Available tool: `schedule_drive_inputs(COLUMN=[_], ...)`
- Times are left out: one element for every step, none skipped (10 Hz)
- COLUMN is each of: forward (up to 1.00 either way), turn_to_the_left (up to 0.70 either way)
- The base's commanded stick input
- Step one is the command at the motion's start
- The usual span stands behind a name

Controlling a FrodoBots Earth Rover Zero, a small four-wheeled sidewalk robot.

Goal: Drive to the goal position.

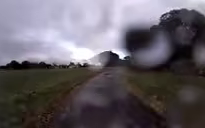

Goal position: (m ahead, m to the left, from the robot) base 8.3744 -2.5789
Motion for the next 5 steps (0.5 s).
schedule_drive_inputs(forward=[0.70,0.70,0.70,0.70,0.70], turn_to_the_left=[0.00,0.00,0.00,0.00,0.00])
